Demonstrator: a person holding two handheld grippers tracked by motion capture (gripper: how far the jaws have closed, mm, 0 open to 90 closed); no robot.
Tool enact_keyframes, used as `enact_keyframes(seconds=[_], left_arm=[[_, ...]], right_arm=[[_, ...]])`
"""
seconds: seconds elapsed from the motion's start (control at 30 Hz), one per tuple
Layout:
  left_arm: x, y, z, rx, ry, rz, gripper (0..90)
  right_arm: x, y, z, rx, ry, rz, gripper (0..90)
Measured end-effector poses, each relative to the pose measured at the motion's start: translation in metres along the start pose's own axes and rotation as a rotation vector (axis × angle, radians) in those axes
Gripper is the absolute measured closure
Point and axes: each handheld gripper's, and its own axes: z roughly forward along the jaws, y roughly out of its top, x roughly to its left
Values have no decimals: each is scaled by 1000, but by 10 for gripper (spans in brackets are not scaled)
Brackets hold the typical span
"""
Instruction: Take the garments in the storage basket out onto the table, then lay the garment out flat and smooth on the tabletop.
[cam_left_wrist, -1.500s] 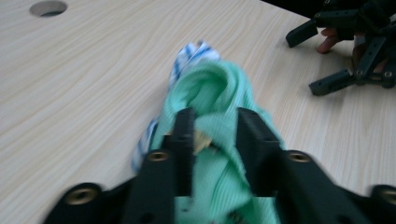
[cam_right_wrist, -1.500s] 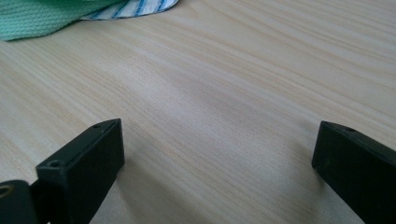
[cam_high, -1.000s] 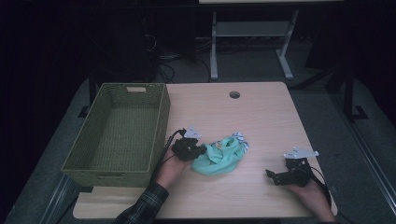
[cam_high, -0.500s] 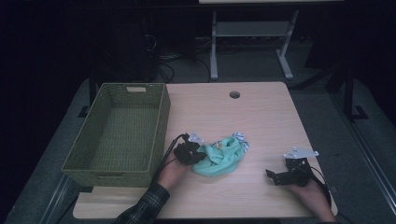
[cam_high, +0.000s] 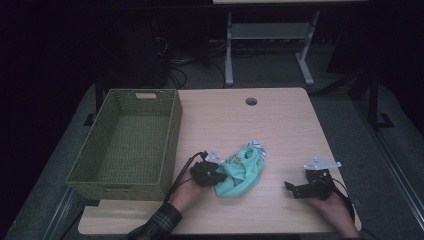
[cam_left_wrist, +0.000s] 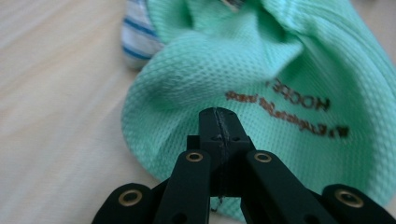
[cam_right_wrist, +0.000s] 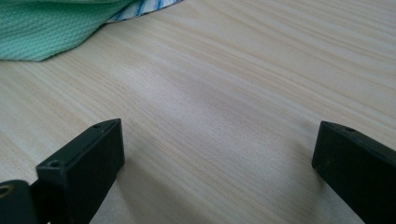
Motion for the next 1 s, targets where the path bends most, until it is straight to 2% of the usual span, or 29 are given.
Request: enact_keyframes(seconds=[0.17, 0.47, 0.53, 0.57, 0.6, 0.63, 0.8, 1.0], left_arm=[[-8, -2, -3, 13, 1, 43, 889], [0, -2, -15, -16, 38, 32, 854], [5, -4, -16, -4, 50, 30, 855], [6, -4, -15, -5, 54, 24, 855], [7, -5, -14, 8, 55, 29, 855], [7, -5, -14, 8, 55, 29, 855], [10, -7, -12, 11, 55, 19, 863], [9, -5, -12, 26, 61, 34, 865]], right_arm=[[0, 0, 0, 0, 0, 0, 20], [1, 0, -1, 7, -6, 3, 25], [0, 3, -3, 25, 1, 6, 96], [-1, 5, -5, 28, 29, 15, 159], [-3, 8, -6, 18, 63, 24, 160], [-4, 11, -7, 14, 72, 36, 159], [-4, 22, -7, 5, 80, 35, 189], [-4, 49, -1, -32, 134, 26, 310]])
